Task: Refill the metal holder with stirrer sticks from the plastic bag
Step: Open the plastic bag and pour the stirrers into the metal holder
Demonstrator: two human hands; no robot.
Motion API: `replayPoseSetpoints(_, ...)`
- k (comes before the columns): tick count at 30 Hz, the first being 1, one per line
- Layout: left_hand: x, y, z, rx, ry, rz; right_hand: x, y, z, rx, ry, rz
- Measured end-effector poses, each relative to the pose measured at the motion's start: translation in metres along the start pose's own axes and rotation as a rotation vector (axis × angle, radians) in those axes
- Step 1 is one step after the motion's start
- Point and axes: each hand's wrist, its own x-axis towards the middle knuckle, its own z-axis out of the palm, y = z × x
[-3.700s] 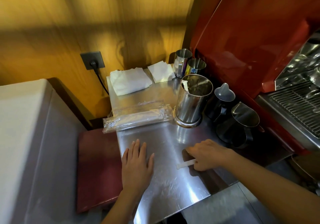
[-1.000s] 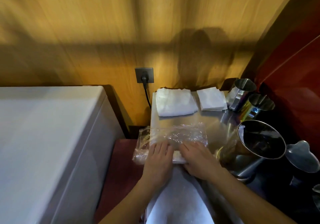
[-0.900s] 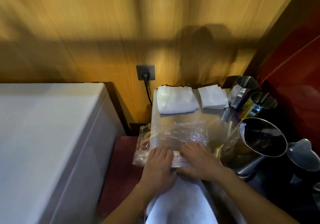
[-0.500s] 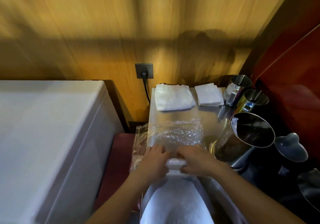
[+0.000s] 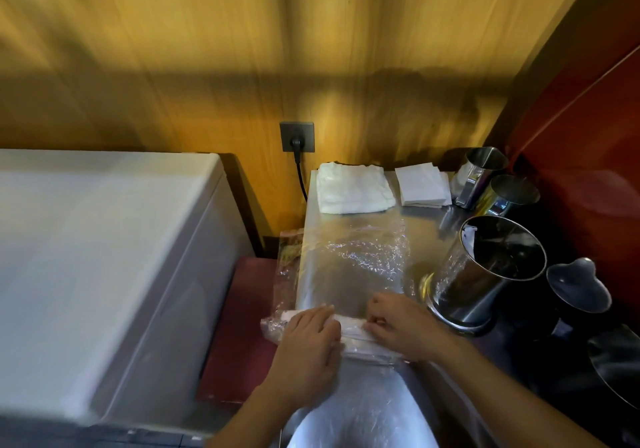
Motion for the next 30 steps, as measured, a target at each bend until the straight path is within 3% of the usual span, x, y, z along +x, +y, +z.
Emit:
replayPoseSetpoints(5, 0.008, 0.002, -0.008, 0.105, -0.091, 0.006, 0.000, -0.003, 0.001, 0.181, -0.208, 0.200)
replayPoseSetpoints(8, 0.012, 0.001, -0.012, 0.201, -0.174, 0.050, -0.001, -0.005, 0.003, 0.108, -0.306, 0.222)
replayPoseSetpoints(14, 0.009, 0.012, -0.009, 0.173, 0.185, 0.010, -0.006, -0.012, 0.013, -0.247, 0.060, -0.075)
replayPoseSetpoints(17, 0.002, 0.010, 0.007, 0.096, 0.170, -0.016, -0.010, -0.011, 0.015, -0.215, 0.024, -0.111)
replayPoseSetpoints(21, -0.015, 0.008, 0.014, 0.083, 0.053, 0.014, -0.014, -0.005, 0.009, 0.040, -0.079, 0.022)
replayPoseSetpoints(26, -0.017, 0.012, 0.007, 0.053, 0.102, 0.040, 0.004, 0.010, 0.010, 0.012, 0.249, 0.345)
replayPoseSetpoints(30, -0.014, 0.014, 0.006, 0.065, 0.082, 0.052, 0.026, 0.016, 0.011, 0.026, 0.252, 0.675)
